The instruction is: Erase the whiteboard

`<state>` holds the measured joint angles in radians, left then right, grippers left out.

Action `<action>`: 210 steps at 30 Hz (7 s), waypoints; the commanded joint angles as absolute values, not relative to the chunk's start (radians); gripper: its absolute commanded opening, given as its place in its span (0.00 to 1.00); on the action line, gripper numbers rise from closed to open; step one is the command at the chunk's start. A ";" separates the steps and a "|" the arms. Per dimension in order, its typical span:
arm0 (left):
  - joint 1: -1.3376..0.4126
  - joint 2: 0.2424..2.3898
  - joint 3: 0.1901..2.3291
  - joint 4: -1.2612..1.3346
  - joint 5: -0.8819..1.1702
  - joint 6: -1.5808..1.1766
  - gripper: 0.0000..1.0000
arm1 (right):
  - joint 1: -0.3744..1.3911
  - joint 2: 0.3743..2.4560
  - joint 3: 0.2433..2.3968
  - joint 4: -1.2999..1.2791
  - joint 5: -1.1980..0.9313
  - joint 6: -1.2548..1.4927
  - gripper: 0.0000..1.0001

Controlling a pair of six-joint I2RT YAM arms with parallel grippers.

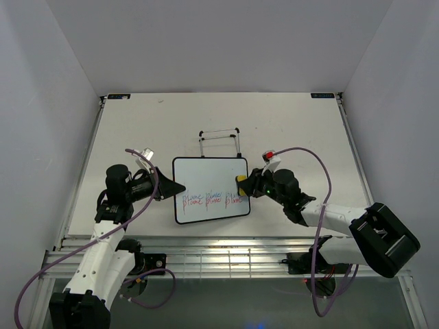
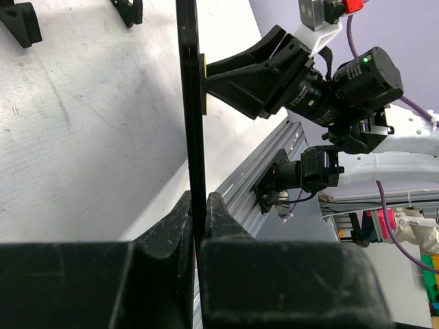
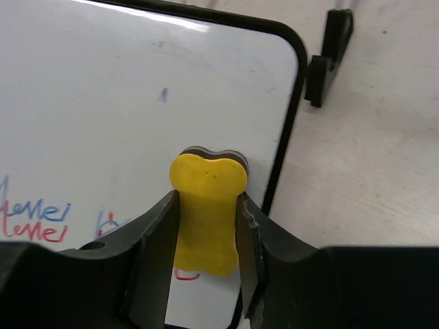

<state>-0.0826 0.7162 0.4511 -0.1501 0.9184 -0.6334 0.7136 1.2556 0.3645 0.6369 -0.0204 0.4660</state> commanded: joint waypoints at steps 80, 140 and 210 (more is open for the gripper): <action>-0.198 0.752 0.414 0.051 0.881 -0.724 0.00 | 0.830 1.332 0.511 0.479 -0.160 0.512 0.34; -0.278 0.630 0.348 0.071 0.745 -0.856 0.00 | 1.301 1.444 0.640 0.175 0.762 0.706 0.33; -0.287 0.620 0.359 0.024 0.683 -0.822 0.00 | 1.160 1.319 0.582 0.101 0.363 0.428 0.33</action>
<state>-0.2771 0.6609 0.3202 -0.1192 0.6594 -0.8253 1.1584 1.3102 0.6689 0.2123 0.3176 0.3702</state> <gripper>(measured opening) 0.139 0.412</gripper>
